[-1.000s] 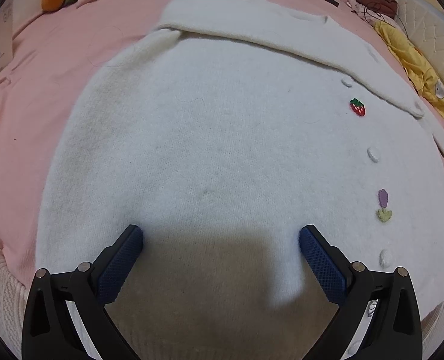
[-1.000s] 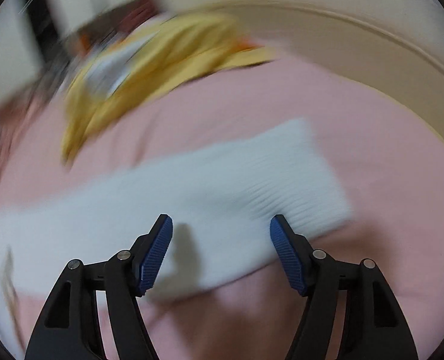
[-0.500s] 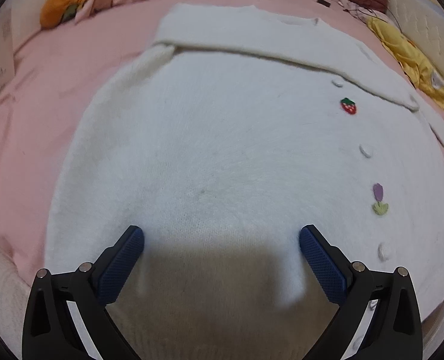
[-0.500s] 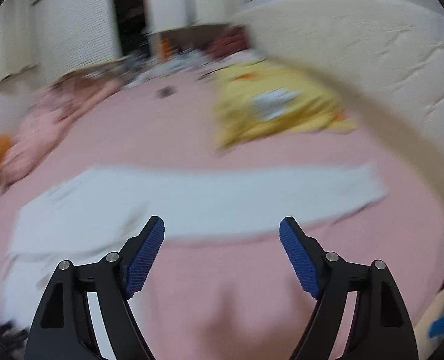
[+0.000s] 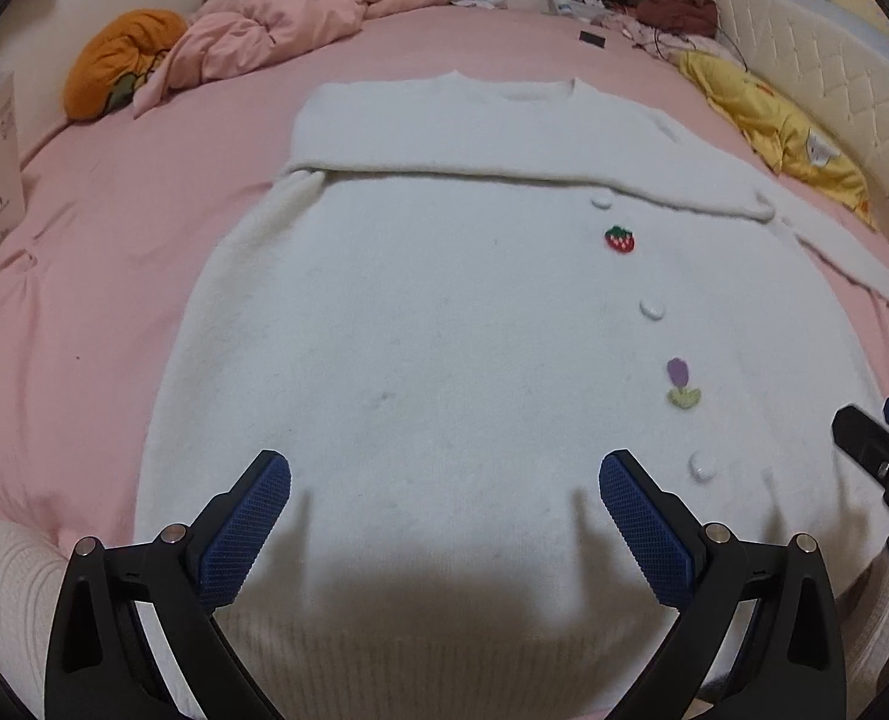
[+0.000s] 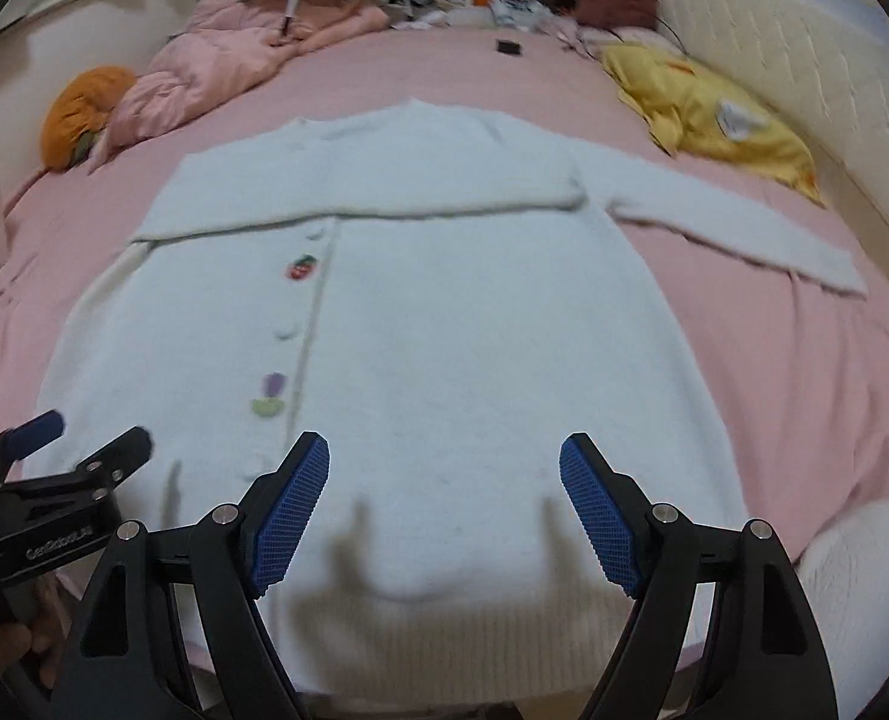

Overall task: Fold clothes
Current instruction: 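Release the sleeve from the right gripper and withdraw both tools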

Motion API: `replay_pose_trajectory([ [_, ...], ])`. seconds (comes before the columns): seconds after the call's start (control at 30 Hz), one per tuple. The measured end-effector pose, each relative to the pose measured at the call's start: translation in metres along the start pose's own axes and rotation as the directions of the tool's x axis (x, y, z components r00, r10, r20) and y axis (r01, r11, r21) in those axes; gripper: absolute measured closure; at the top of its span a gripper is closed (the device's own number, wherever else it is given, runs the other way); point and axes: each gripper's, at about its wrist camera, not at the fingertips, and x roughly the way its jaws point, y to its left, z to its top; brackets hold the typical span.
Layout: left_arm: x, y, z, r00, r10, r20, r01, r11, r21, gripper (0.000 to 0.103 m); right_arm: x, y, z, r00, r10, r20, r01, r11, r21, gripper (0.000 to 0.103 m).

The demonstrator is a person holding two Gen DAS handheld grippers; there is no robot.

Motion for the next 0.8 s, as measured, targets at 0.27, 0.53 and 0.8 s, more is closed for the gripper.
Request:
replay_pose_trajectory([
  [0.27, -0.001, -0.002, -0.002, 0.999, 0.03, 0.012, -0.03, 1.0, 0.008, 0.0, -0.004, 0.009, -0.008, 1.0, 0.014, -0.007, -0.015, 1.0, -0.018, 0.024],
  [0.53, 0.003, -0.016, 0.002, 0.995, 0.098, 0.017, -0.099, 0.992, 0.075, 0.0, 0.007, -0.007, -0.01, 0.998, 0.036, -0.044, -0.034, 0.998, 0.049, 0.024],
  [0.8, 0.009, -0.031, 0.004, 0.989, 0.144, 0.01, -0.144, 0.979, 0.141, 0.0, 0.017, -0.02, -0.013, 0.995, 0.065, -0.073, -0.057, 0.992, 0.109, 0.024],
])
